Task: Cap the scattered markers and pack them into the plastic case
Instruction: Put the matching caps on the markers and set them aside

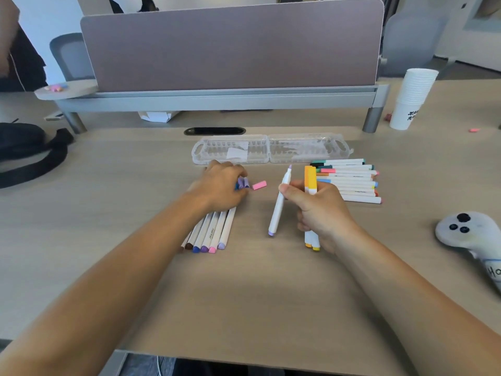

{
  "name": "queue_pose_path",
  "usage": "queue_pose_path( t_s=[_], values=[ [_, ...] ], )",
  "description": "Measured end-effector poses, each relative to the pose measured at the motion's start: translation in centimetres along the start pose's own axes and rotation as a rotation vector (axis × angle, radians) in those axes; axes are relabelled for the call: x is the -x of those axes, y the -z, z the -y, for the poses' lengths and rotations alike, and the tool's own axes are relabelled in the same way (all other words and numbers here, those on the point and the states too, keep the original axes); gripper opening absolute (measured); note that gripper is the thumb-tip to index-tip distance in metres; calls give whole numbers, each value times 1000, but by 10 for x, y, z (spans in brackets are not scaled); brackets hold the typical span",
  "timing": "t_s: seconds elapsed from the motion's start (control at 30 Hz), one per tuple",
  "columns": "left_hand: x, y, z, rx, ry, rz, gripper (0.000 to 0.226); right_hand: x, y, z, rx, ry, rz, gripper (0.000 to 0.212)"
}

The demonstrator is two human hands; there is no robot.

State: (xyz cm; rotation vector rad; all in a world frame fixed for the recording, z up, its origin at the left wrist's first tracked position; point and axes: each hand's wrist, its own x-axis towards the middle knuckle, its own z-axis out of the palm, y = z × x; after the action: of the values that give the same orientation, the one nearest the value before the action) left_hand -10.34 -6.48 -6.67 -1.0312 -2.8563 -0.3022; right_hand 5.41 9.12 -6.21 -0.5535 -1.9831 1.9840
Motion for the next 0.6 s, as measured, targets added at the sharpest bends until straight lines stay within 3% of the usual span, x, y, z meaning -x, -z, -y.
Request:
queue_pose_path(
  t_s=[0.1,0.23,0.33,0.5,0.6],
  values=[
    [-8,-6,3,-19,47,62,29,1,0,0,9,-5,23,13],
    [-12,-6,-1,-14,29,14,13,1,1,0,8,-6,32,13],
    [-12,-6,0,33,41,-6,31,1,1,1,8,1,33,14],
    [5,12,-13,632,127,-133,24,1,-1,-2,47,67,25,17],
    [24,26,-22,973,138,-71,25,5,-3,1,174,191,46,12]
  ],
)
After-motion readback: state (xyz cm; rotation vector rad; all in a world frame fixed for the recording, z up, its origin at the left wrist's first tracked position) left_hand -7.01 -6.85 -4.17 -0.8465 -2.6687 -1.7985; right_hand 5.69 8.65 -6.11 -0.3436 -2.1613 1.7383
